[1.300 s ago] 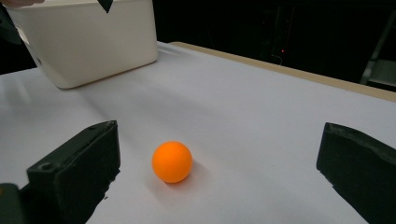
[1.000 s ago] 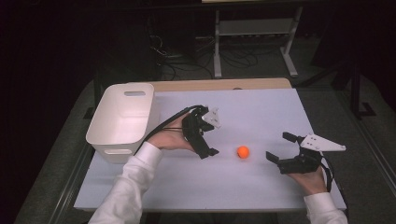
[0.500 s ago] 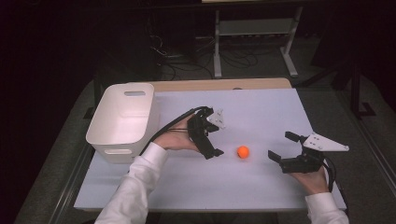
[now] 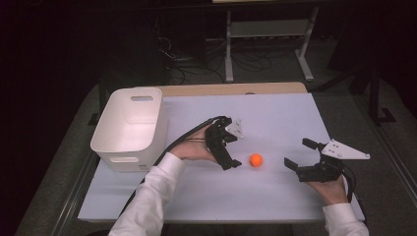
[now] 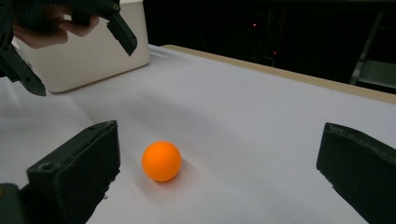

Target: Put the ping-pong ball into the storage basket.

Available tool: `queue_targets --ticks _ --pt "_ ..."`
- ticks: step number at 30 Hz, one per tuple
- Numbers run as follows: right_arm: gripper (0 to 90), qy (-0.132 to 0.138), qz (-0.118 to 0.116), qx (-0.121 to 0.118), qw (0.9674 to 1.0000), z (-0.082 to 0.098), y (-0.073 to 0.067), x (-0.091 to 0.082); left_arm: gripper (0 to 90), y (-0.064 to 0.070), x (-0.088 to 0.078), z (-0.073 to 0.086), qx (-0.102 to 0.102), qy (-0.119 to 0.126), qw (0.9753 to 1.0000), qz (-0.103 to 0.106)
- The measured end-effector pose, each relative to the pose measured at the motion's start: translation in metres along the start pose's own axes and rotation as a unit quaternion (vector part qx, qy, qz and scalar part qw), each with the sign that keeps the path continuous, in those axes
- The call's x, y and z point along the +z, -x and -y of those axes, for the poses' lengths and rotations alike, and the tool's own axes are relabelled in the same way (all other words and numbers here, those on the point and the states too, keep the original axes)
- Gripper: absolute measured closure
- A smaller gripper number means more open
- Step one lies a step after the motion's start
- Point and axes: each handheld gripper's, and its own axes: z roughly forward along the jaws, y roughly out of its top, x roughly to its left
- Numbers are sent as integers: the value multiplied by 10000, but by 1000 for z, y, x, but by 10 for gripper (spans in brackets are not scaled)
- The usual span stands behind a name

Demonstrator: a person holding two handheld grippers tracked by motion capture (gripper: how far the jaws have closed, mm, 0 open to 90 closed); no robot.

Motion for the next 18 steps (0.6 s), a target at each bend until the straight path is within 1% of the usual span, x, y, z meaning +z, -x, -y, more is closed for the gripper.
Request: queue_targets --ticks 12,18 --pt "0 -14 -11 -3 10000 0 1 0 0 -1 13 -1 -14 30 10000 62" --pt "0 -29 -7 18 10000 0 0 0 0 -1 26 -1 -81 69 9999 129"
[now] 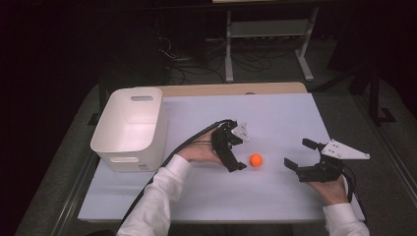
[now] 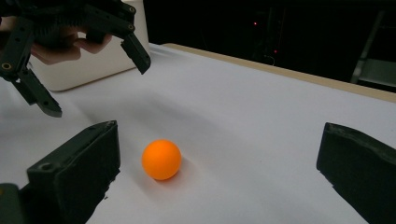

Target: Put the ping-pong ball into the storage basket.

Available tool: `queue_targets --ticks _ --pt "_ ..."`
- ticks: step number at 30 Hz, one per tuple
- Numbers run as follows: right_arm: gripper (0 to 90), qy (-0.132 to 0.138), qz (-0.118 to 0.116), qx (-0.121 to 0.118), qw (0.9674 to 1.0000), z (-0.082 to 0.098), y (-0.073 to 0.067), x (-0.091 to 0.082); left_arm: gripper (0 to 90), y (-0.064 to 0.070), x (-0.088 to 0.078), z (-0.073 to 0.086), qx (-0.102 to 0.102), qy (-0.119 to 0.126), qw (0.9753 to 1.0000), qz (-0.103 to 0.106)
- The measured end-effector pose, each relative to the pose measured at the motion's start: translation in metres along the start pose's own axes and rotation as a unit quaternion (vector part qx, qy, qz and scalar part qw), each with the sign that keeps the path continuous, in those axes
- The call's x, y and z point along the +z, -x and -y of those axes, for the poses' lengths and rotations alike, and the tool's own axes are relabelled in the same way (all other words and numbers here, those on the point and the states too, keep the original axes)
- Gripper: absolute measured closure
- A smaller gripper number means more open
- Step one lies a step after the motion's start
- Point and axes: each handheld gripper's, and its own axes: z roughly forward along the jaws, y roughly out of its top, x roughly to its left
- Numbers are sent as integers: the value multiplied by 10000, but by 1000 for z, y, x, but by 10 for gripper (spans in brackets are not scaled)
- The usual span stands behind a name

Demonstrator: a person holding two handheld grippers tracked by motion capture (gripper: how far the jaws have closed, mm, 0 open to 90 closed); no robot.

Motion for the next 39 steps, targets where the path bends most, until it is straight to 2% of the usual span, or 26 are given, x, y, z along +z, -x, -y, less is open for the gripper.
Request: queue_targets --ticks 8,10,21,39 --pt "0 -29 -7 6 10000 1 0 1 0 0 9 0 51 -45 10000 33" --pt "0 -26 -11 6 10000 1 0 1 0 0 12 0 4 -14 10000 57" --pt "0 -20 -9 14 10000 1 0 0 0 -2 19 1 18 -75 9999 100" --pt "0 -38 -5 22 10000 1 0 0 0 -6 35 2 5 61 9999 142"
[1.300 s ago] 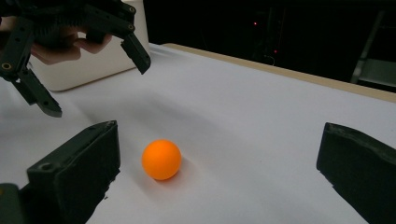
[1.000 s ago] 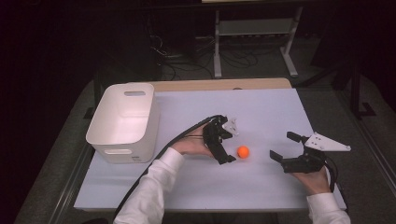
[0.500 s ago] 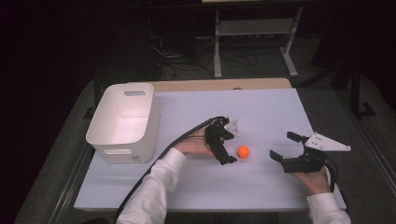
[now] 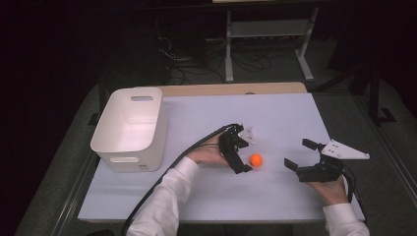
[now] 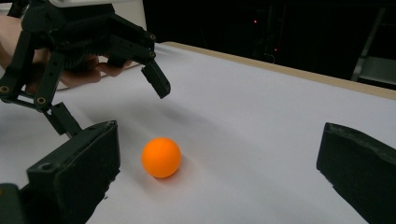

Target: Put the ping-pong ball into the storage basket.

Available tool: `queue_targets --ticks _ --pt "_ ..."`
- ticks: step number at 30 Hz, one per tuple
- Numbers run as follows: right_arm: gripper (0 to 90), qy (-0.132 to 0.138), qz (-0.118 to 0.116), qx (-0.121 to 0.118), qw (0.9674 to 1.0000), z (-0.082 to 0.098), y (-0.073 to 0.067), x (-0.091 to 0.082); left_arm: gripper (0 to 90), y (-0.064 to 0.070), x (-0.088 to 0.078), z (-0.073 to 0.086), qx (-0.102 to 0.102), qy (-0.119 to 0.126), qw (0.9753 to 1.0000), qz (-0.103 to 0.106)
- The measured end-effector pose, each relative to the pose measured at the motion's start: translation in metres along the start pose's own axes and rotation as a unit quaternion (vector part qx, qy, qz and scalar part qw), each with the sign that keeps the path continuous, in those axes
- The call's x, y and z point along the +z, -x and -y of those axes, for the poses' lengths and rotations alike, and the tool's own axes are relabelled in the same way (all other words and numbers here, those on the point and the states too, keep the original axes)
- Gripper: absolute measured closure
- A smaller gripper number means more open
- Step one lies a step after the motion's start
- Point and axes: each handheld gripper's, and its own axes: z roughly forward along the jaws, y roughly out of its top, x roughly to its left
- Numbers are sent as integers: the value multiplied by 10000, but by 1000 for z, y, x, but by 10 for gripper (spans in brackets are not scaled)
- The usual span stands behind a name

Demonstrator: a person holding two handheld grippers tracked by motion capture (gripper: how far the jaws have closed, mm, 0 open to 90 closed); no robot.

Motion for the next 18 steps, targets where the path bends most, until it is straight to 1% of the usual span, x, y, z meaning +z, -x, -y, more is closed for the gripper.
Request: queue_targets --ticks 9,13,18 --pt "0 21 11 1 10000 0 0 0 0 -2 10 1 -30 30 10000 9" --pt "0 13 7 -4 10000 0 0 0 0 -4 15 1 -87 58 9999 32" --pt "0 27 14 2 10000 0 1 0 0 -6 20 2 -40 -39 10000 30"
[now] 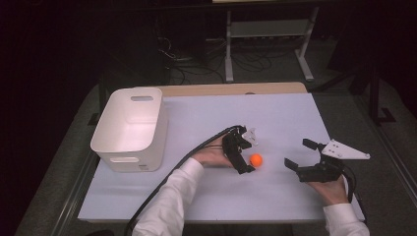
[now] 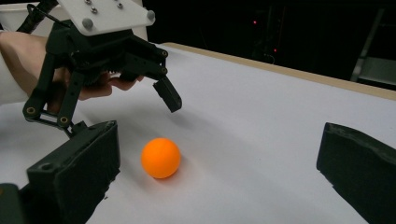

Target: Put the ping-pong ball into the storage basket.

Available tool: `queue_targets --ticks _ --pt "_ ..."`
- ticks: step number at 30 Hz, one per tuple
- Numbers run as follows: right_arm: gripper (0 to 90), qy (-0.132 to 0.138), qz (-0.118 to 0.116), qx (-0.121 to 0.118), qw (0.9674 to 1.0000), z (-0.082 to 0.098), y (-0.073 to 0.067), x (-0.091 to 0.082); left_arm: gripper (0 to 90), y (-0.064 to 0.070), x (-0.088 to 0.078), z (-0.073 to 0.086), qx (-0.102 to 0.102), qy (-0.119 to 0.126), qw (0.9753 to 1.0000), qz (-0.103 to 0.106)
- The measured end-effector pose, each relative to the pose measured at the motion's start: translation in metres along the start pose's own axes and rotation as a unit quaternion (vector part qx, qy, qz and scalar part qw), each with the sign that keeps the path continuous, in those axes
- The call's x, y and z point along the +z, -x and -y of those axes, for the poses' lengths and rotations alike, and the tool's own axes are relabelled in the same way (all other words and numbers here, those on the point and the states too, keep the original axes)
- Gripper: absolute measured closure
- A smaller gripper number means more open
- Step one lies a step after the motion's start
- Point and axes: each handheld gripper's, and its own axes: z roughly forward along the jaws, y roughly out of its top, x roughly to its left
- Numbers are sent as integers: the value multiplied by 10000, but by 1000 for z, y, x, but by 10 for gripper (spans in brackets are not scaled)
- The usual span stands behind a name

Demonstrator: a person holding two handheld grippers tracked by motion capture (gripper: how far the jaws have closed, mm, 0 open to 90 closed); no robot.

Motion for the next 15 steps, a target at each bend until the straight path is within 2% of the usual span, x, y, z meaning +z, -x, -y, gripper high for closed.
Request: queue_targets --ticks 15 --pt "0 -17 2 14 10000 0 0 0 0 1 10 -3 46 41 10000 33"
